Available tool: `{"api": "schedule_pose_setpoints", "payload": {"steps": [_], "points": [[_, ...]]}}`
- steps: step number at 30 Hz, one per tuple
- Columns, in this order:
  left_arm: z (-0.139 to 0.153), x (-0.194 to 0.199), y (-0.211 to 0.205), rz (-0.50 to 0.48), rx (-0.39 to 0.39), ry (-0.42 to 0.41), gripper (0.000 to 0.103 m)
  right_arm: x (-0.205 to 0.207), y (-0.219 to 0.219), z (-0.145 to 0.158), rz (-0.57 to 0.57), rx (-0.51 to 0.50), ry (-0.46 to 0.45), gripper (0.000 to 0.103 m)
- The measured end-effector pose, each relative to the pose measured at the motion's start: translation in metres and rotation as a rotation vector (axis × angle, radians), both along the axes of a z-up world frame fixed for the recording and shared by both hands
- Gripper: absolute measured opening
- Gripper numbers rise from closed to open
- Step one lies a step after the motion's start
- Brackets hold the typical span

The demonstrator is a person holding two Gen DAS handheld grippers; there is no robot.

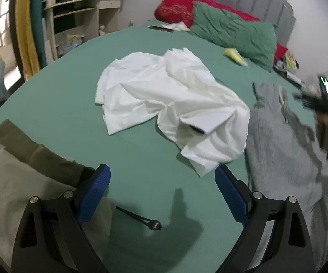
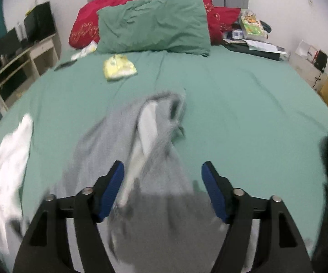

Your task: Fold large clothes

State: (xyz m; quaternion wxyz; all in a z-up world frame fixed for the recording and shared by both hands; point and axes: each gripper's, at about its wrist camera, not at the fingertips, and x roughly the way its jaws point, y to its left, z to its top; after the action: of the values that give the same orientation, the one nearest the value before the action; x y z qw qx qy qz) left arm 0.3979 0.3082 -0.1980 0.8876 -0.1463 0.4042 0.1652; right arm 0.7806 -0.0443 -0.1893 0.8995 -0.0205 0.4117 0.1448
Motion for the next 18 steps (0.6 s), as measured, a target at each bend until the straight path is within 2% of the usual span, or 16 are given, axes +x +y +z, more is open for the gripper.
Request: {"api": "schedule_pose_setpoints", "payload": {"steps": [1, 3, 7, 8, 9, 10, 11, 12, 13, 14, 16, 18], "points": [[-0.002, 0.000, -0.003, -0.011, 0.012, 0.009, 0.095, 0.014, 0.006, -0.004, -0.018, 0.019, -0.001, 0.087], [-0.004, -0.001, -0.009, -0.036, 0.019, 0.007, 0.095, 0.033, 0.013, -0.010, -0.043, 0.062, 0.007, 0.096], [-0.015, 0.000, -0.022, -0.074, 0.044, 0.038, 0.095, 0.062, 0.018, -0.032, -0.100, 0.123, 0.067, 0.098], [-0.019, 0.000, -0.025, -0.077, 0.049, 0.047, 0.095, 0.070, 0.019, -0.039, -0.111, 0.172, 0.106, 0.098], [-0.022, 0.000, -0.028, -0.079, 0.065, 0.056, 0.095, 0.080, 0.020, -0.051, -0.119, 0.273, 0.182, 0.098], [-0.024, 0.001, -0.033, -0.082, 0.086, 0.070, 0.095, 0.082, 0.022, -0.055, -0.126, 0.315, 0.206, 0.097], [-0.026, 0.002, -0.037, -0.097, 0.088, 0.079, 0.095, 0.080, 0.027, -0.057, -0.123, 0.318, 0.196, 0.090], [-0.026, 0.002, -0.040, -0.113, 0.078, 0.078, 0.095, 0.076, 0.040, -0.057, -0.082, 0.256, 0.169, 0.044], [-0.026, 0.002, -0.042, -0.128, 0.054, 0.073, 0.095, 0.072, 0.055, -0.058, -0.035, 0.139, 0.163, 0.026], [-0.027, 0.002, -0.043, -0.135, 0.025, 0.076, 0.095, 0.065, 0.061, -0.056, -0.007, 0.080, 0.138, 0.023], [-0.029, 0.001, -0.040, -0.129, -0.040, 0.085, 0.095, 0.047, 0.057, -0.041, 0.026, 0.078, 0.095, 0.021], [-0.028, 0.000, -0.038, -0.117, -0.093, 0.075, 0.095, 0.018, 0.053, -0.017, 0.069, 0.001, -0.005, 0.021]]}}
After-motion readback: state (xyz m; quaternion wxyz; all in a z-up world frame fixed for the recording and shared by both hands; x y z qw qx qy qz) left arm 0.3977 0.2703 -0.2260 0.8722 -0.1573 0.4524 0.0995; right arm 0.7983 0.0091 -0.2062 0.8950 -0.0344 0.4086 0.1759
